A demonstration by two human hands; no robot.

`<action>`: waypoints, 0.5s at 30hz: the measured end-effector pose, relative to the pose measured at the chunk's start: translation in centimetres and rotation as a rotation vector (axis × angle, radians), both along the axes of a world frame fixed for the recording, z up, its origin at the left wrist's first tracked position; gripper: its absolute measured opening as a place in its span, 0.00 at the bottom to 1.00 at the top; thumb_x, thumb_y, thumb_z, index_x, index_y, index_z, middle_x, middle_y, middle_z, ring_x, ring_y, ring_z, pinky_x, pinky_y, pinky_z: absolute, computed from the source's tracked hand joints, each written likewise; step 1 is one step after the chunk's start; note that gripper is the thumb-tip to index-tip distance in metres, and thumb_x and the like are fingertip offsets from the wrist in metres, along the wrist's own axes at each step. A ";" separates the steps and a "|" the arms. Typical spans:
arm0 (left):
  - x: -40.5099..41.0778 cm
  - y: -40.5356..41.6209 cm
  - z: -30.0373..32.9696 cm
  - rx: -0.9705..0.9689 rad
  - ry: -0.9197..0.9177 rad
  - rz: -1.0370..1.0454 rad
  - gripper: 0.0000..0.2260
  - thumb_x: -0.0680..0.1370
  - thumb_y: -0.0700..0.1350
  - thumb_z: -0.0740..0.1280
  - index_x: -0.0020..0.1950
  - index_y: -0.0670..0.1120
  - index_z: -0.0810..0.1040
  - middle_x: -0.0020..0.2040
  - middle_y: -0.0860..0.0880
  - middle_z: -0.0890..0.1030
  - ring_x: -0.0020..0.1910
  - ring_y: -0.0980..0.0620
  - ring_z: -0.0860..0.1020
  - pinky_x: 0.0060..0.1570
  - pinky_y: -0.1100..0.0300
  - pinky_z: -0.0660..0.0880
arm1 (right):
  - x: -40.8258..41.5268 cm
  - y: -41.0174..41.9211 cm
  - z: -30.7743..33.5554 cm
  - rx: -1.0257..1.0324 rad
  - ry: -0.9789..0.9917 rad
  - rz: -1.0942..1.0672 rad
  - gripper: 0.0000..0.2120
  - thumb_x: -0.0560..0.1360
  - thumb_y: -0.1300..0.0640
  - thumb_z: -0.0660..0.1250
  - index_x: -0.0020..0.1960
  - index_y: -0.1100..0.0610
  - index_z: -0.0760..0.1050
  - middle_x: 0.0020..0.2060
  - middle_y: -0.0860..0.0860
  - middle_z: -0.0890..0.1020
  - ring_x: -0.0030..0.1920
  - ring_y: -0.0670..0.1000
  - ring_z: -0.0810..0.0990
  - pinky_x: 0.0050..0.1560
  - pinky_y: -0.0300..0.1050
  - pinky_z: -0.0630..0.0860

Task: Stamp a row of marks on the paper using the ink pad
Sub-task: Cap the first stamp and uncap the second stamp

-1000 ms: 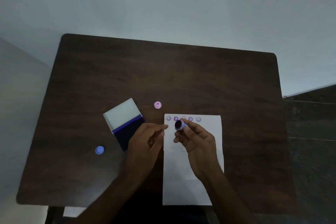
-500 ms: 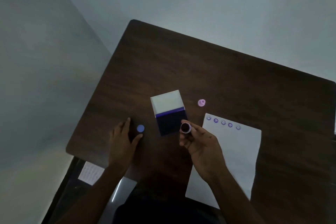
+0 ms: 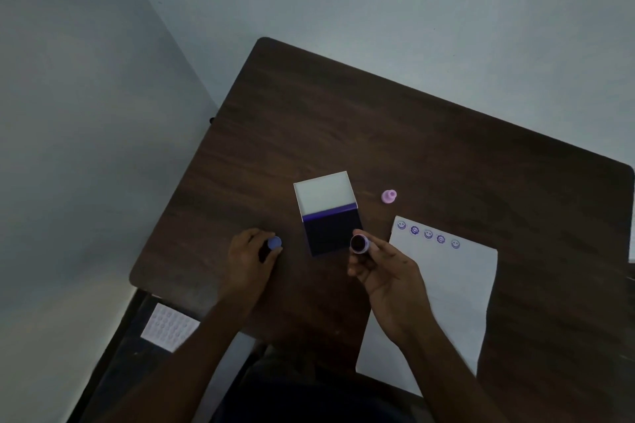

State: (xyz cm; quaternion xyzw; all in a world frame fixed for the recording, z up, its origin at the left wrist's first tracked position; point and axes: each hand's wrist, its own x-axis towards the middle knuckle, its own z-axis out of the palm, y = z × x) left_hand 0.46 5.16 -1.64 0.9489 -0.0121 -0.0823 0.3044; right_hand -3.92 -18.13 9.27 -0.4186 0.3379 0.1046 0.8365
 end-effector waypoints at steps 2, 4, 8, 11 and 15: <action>0.0 -0.1 0.3 -0.036 0.050 0.026 0.13 0.75 0.50 0.70 0.56 0.45 0.80 0.53 0.48 0.80 0.53 0.51 0.76 0.56 0.61 0.67 | -0.1 0.1 0.0 0.004 -0.006 0.003 0.17 0.71 0.58 0.65 0.57 0.63 0.78 0.46 0.61 0.82 0.40 0.55 0.80 0.43 0.46 0.80; -0.1 -0.3 1.1 -0.101 0.107 0.088 0.13 0.74 0.54 0.70 0.55 0.51 0.78 0.49 0.53 0.80 0.47 0.58 0.77 0.51 0.62 0.72 | -0.2 0.1 0.0 0.001 -0.005 0.012 0.17 0.71 0.58 0.65 0.57 0.63 0.79 0.45 0.61 0.82 0.40 0.55 0.80 0.43 0.47 0.80; -0.5 -1.2 3.1 -0.397 0.180 0.258 0.10 0.71 0.54 0.73 0.48 0.57 0.75 0.40 0.55 0.83 0.39 0.57 0.82 0.41 0.59 0.80 | -0.4 0.2 -0.2 0.000 0.006 0.013 0.13 0.75 0.62 0.62 0.57 0.64 0.78 0.45 0.61 0.82 0.39 0.55 0.80 0.43 0.46 0.80; -0.5 -2.5 4.7 -0.620 0.228 0.310 0.12 0.73 0.46 0.73 0.54 0.56 0.77 0.41 0.51 0.84 0.36 0.53 0.84 0.36 0.60 0.81 | -0.4 0.3 -0.5 0.007 0.006 0.004 0.12 0.77 0.63 0.61 0.57 0.64 0.78 0.44 0.61 0.82 0.39 0.55 0.80 0.42 0.46 0.80; -0.8 -4.2 6.3 -0.866 0.407 0.407 0.11 0.75 0.39 0.69 0.56 0.50 0.82 0.46 0.45 0.85 0.42 0.50 0.84 0.39 0.63 0.80 | -0.5 0.6 -0.6 -0.013 -0.004 0.013 0.12 0.77 0.63 0.61 0.55 0.62 0.80 0.44 0.61 0.83 0.38 0.55 0.81 0.42 0.46 0.80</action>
